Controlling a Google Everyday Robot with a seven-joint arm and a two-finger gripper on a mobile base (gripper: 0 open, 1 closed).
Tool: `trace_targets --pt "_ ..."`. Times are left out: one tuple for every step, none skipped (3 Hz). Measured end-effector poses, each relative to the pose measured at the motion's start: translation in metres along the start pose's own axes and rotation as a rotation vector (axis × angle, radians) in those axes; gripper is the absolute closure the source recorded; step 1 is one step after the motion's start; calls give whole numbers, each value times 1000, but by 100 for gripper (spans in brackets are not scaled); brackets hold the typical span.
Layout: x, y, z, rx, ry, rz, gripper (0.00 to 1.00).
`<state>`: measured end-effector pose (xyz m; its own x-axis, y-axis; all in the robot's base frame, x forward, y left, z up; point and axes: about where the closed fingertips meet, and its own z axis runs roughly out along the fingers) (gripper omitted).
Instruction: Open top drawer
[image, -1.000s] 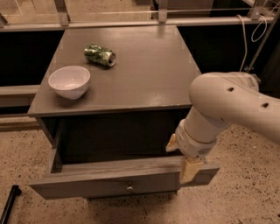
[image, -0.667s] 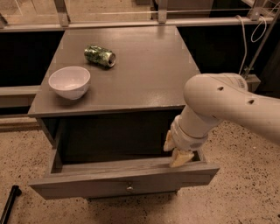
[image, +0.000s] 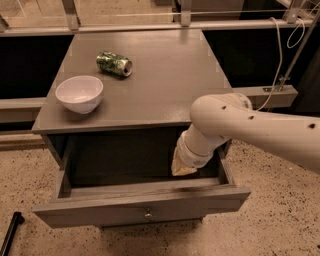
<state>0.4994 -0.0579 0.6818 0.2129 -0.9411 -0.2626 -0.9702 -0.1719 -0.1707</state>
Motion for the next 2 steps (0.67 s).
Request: trace_targets --pt "-29 6 47 -52 -52 42 100" --pt "-50 19 70 -108 -76 48 100"
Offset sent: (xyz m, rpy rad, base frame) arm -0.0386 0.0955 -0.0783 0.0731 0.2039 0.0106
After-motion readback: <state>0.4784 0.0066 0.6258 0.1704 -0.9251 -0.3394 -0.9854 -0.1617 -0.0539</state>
